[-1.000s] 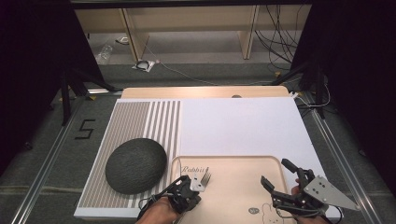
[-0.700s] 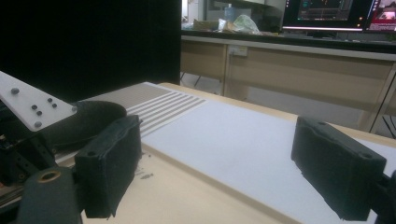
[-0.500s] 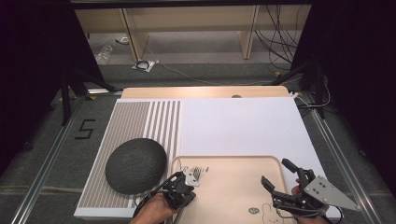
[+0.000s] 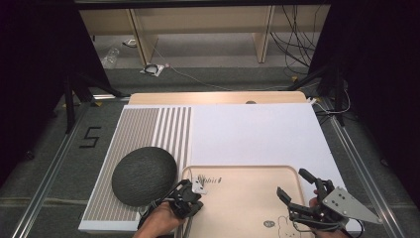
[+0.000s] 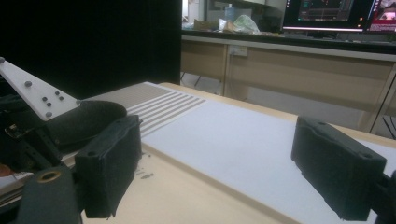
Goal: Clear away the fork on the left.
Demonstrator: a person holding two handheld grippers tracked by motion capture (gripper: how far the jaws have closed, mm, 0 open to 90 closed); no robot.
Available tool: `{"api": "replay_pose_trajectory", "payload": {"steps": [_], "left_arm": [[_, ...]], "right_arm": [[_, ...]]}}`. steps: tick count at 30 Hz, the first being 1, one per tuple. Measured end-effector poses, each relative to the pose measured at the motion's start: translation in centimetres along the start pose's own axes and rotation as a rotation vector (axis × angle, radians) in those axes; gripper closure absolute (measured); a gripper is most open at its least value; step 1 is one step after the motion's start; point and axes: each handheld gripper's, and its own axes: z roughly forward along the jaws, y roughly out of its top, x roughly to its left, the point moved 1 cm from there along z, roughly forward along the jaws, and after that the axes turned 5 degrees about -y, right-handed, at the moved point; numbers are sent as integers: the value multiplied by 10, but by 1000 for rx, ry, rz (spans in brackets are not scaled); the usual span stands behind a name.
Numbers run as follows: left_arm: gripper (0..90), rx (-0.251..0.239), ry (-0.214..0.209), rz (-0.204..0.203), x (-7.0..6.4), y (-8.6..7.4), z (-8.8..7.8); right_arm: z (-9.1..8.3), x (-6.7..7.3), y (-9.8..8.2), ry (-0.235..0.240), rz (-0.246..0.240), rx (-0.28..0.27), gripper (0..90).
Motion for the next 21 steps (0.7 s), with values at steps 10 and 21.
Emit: {"api": "replay_pose_trajectory", "payload": {"steps": [10,21], "left_arm": [[894,-2,0,-8,3,0,-2],[893,-5,7,-11,5,-1,-4]], "right_arm": [[0,0,0,1,-3,-1,170],[0,0,0,2,-10,-3,170]]}}
